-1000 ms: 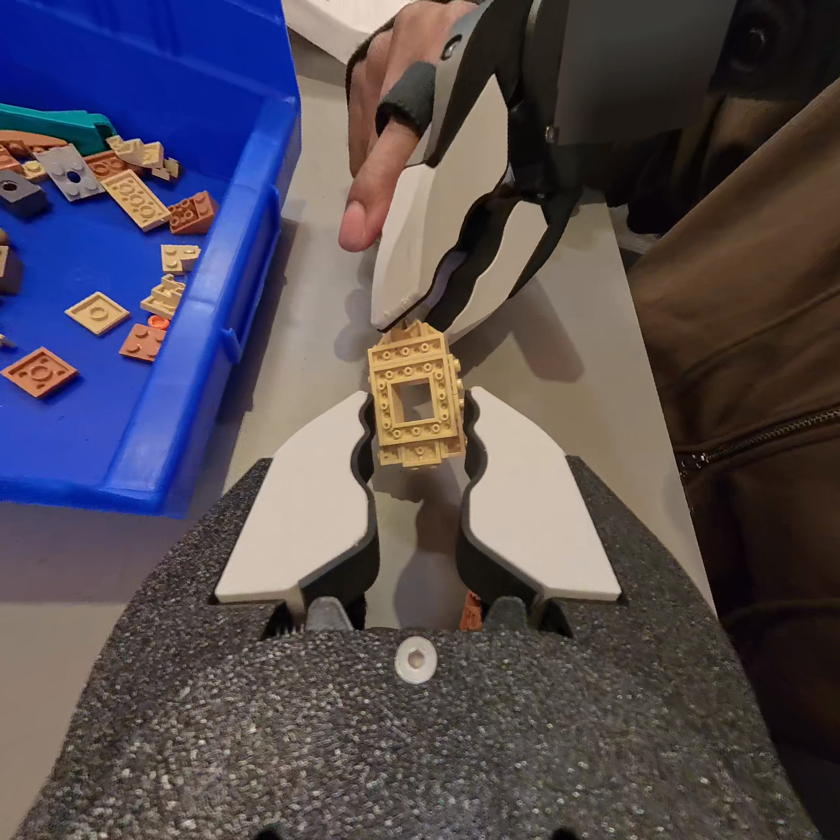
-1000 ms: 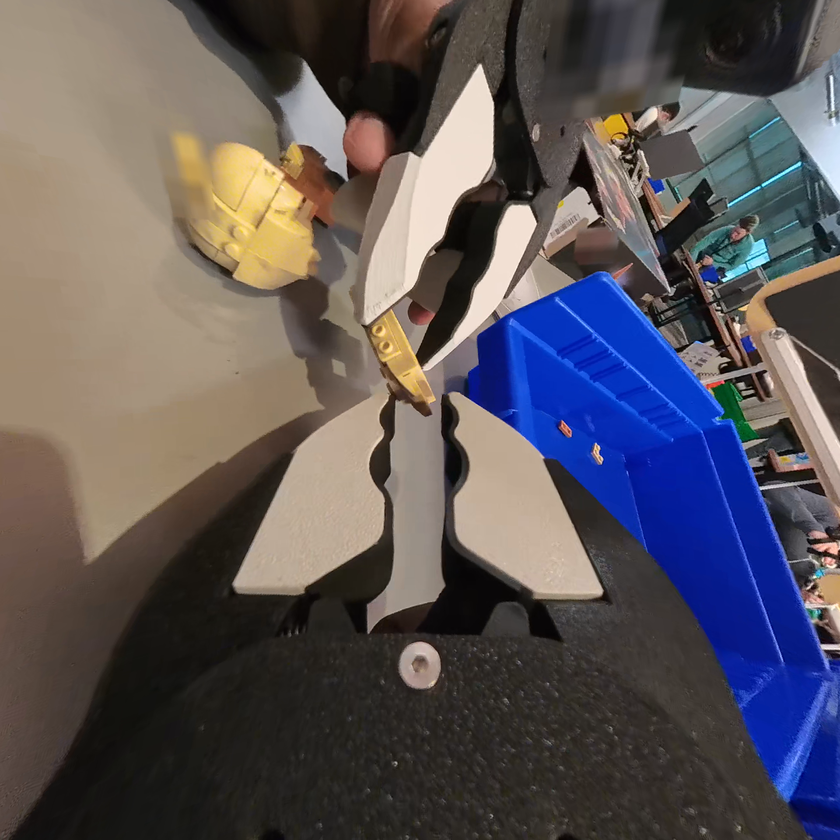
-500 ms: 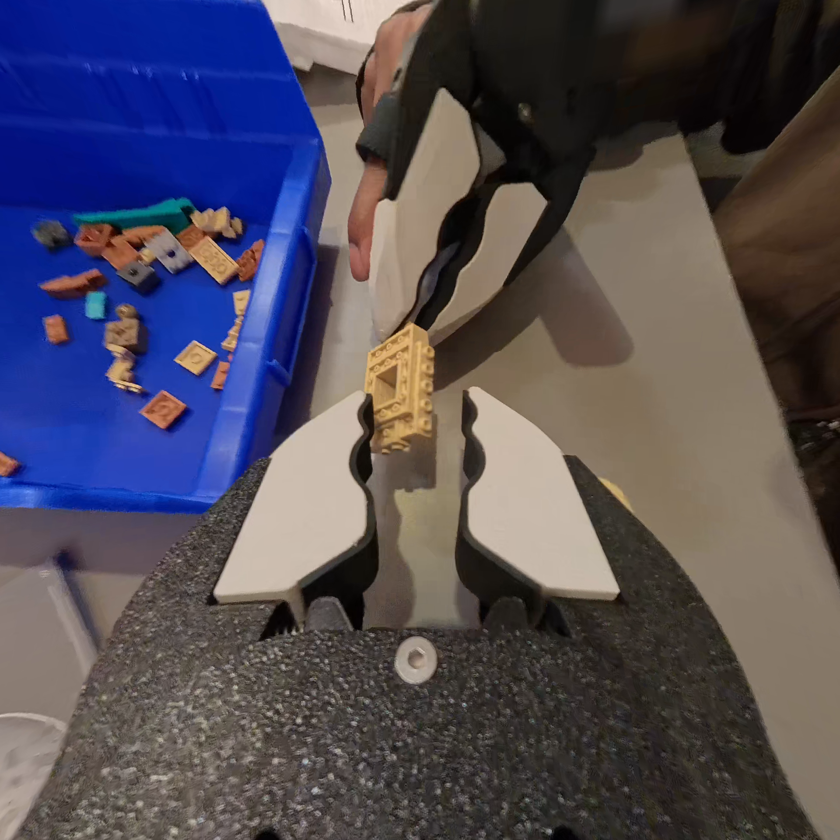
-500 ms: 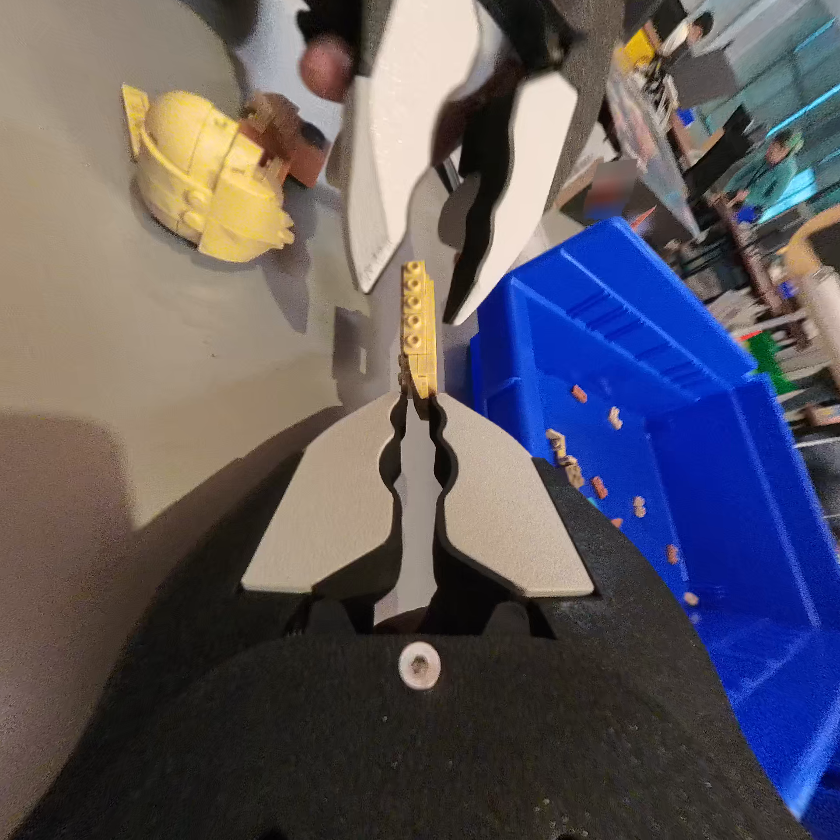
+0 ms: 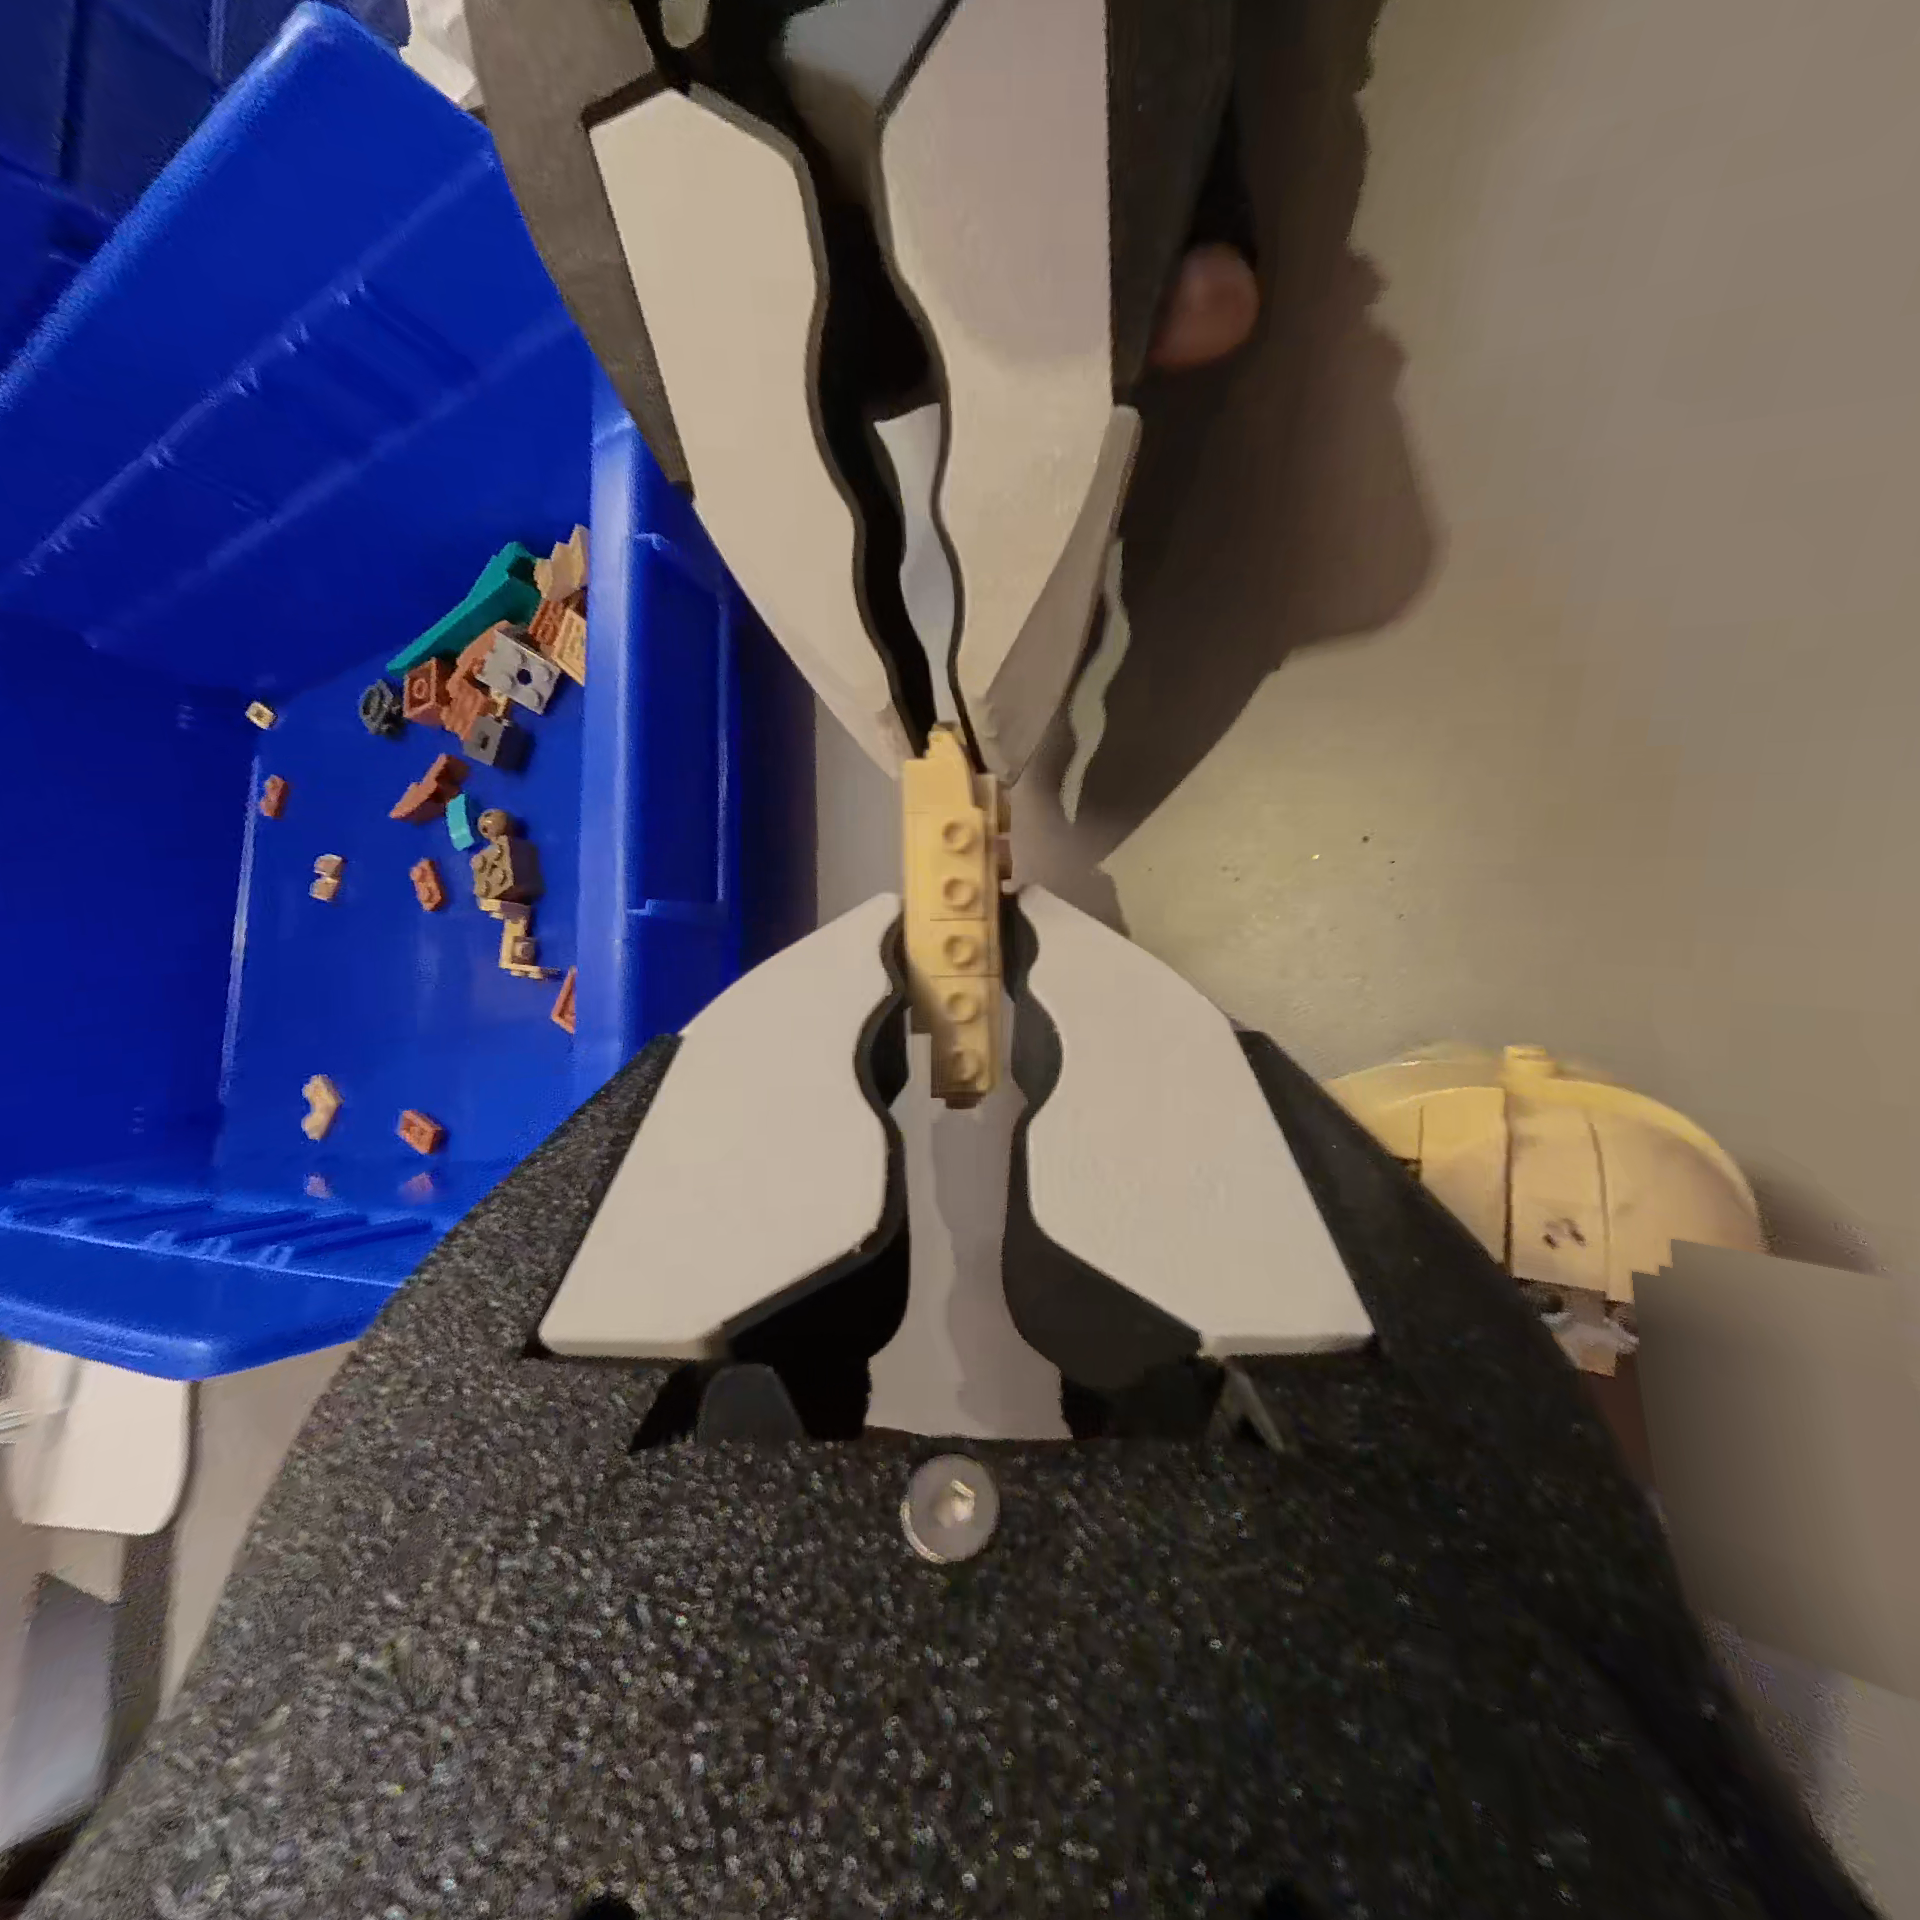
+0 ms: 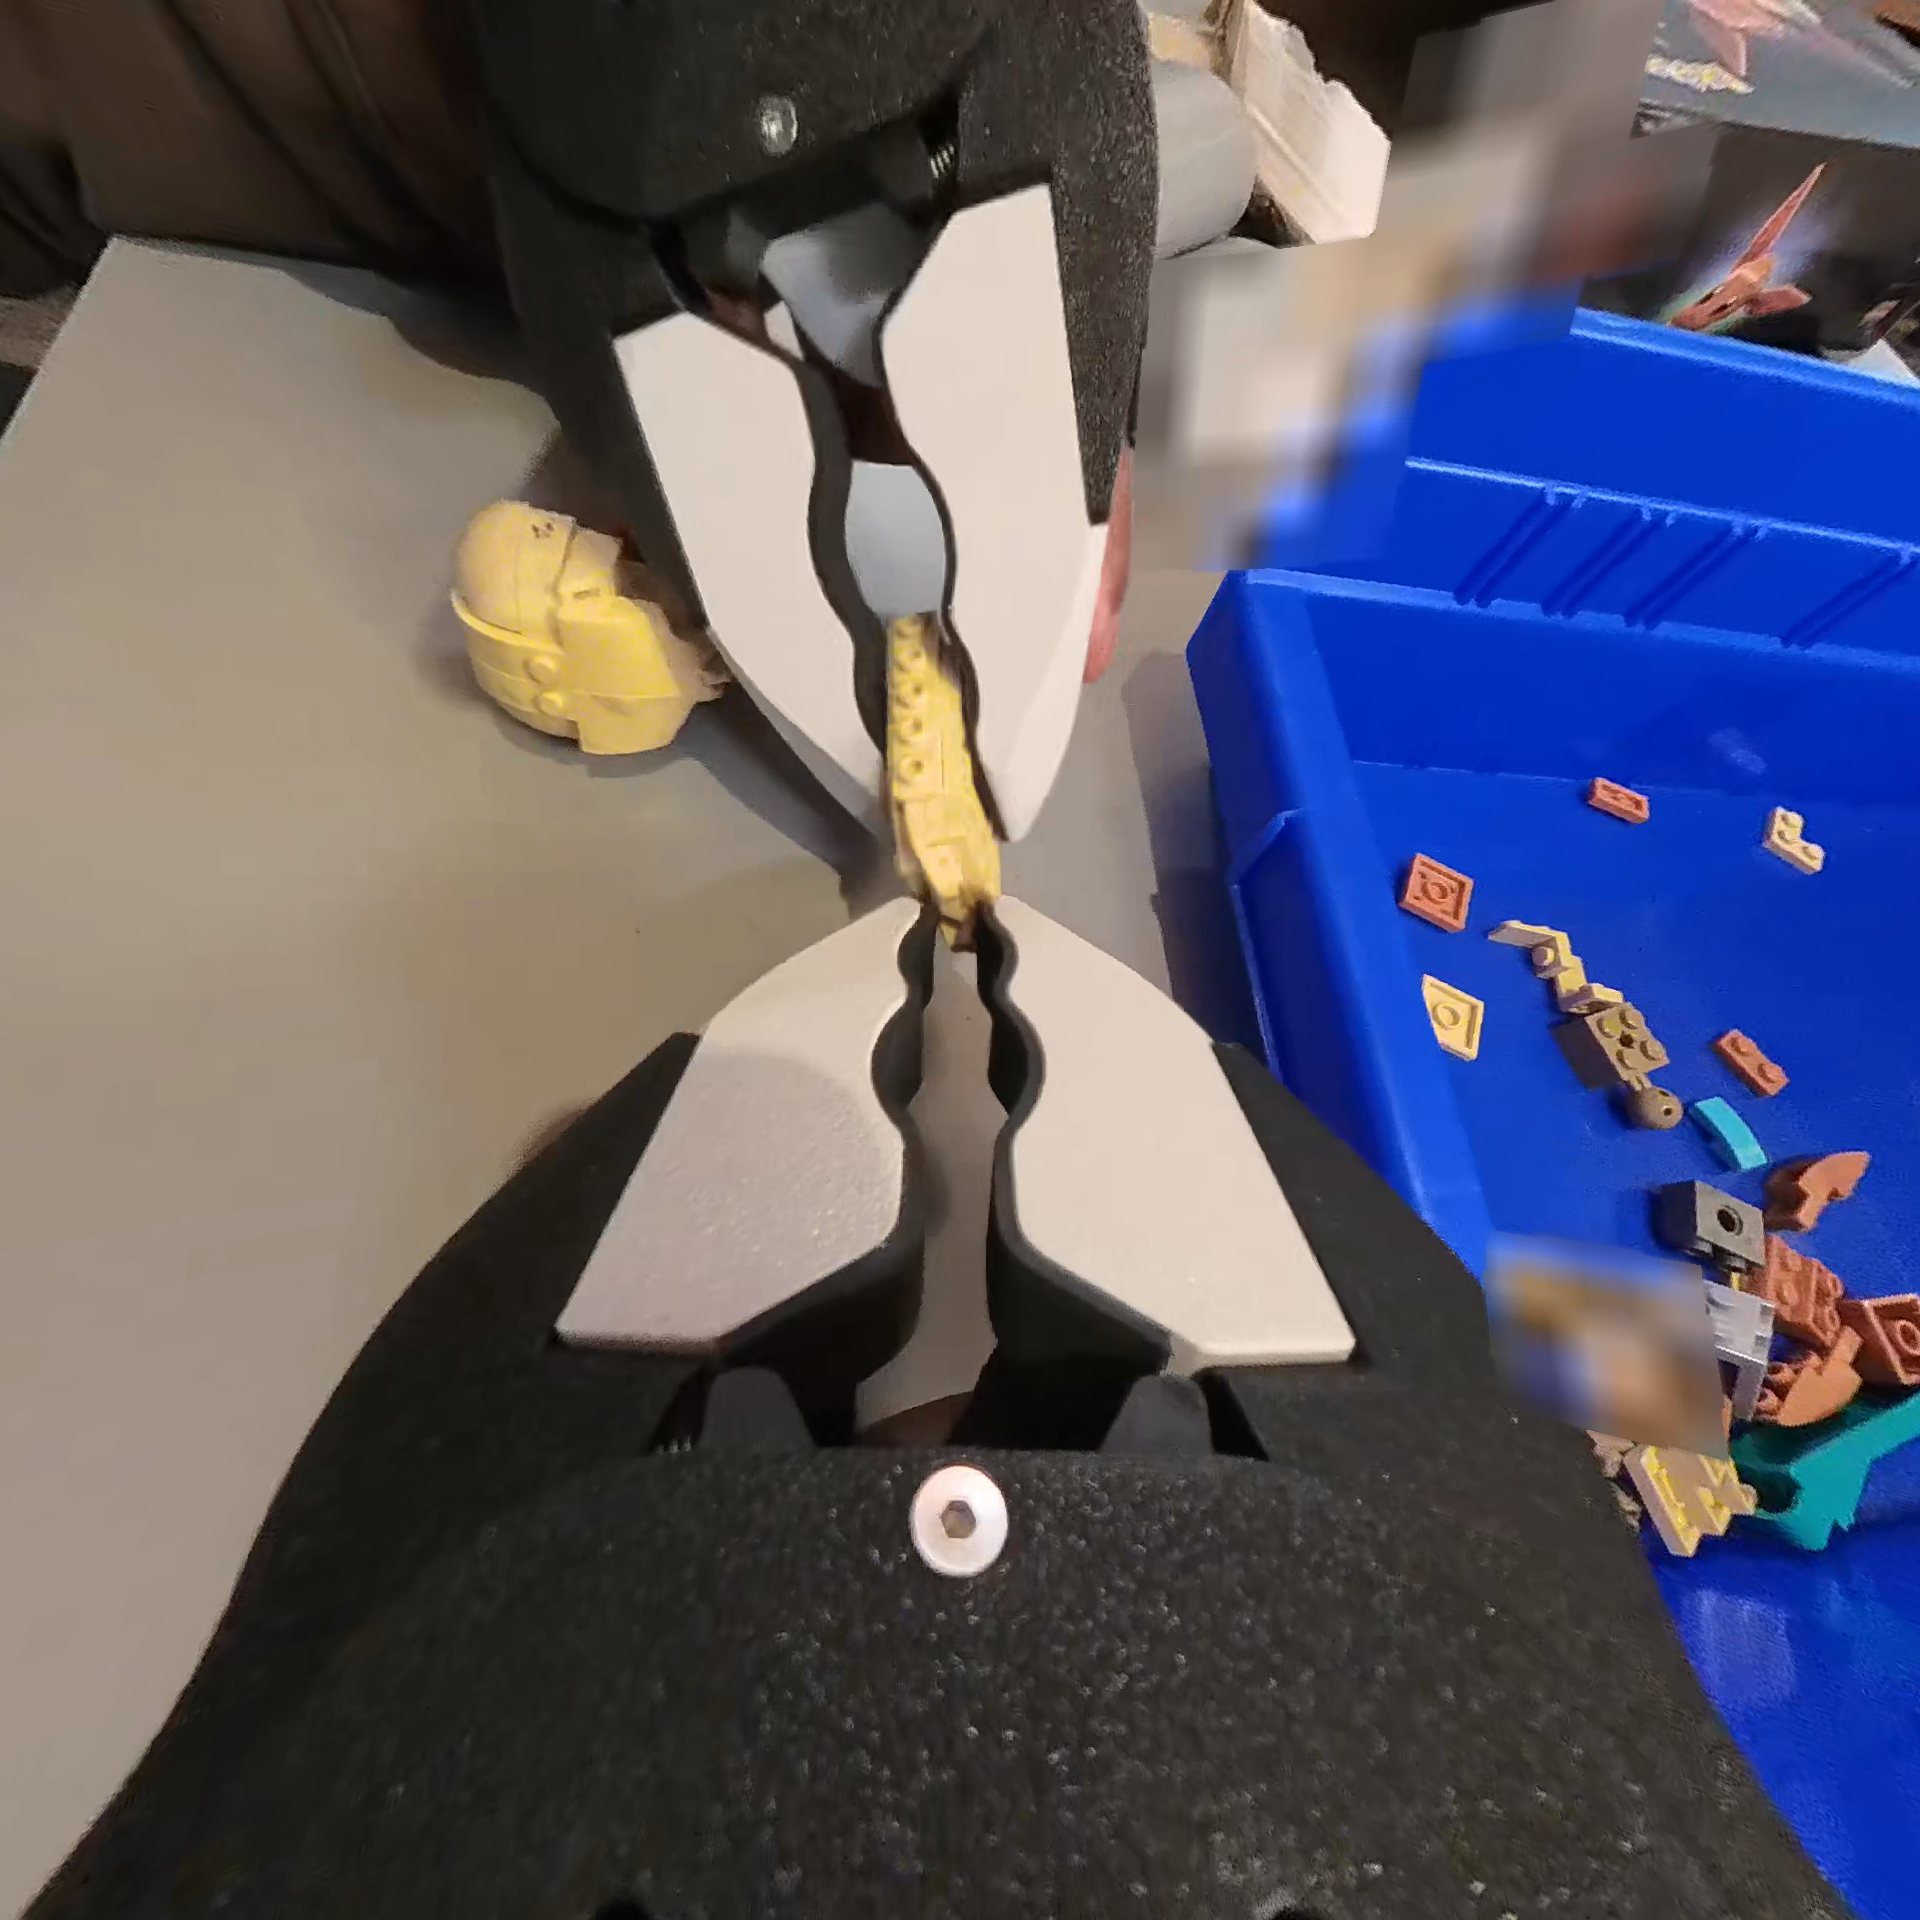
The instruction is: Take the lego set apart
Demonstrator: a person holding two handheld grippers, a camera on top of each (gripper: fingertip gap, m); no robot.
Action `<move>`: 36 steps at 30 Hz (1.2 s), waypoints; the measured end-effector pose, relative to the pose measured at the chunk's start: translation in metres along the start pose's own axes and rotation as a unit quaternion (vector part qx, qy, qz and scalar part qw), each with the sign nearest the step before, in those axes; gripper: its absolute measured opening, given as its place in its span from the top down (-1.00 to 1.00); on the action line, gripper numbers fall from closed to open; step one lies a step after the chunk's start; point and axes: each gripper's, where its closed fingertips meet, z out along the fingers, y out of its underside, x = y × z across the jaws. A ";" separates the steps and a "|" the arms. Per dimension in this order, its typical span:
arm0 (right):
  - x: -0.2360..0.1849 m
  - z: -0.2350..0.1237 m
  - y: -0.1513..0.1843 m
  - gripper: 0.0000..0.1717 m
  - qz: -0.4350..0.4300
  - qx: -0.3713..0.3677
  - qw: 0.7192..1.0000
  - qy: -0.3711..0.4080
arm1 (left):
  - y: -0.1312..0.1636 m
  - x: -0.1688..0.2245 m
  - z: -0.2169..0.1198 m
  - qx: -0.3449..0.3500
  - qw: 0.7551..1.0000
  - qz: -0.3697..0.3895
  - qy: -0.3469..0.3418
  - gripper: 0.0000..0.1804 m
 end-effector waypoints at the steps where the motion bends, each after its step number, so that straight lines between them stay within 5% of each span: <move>1: 0.000 0.000 0.000 0.92 0.003 0.001 1.000 -0.001 | -0.001 0.001 -0.001 0.003 1.000 -0.021 0.012 0.85; 8: 0.015 -0.004 -0.003 0.82 0.012 0.011 0.999 0.040 | -0.002 -0.007 -0.007 0.042 0.970 -0.226 0.077 0.85; 18: 0.034 -0.014 -0.023 0.72 -0.248 0.015 0.941 0.230 | -0.017 -0.021 -0.019 0.141 0.890 -0.409 0.144 0.85; 22: 0.032 -0.012 -0.020 0.72 -0.233 0.009 0.948 0.218 | -0.016 -0.023 -0.017 0.139 0.899 -0.395 0.127 0.85; 29: 0.033 -0.019 -0.030 0.71 -0.117 0.063 0.976 0.170 | -0.009 -0.025 -0.011 0.085 0.978 -0.193 0.006 0.85; 36: 0.024 -0.012 -0.024 0.73 -0.168 0.037 0.970 0.170 | -0.011 -0.024 -0.007 0.061 0.992 -0.103 -0.040 0.85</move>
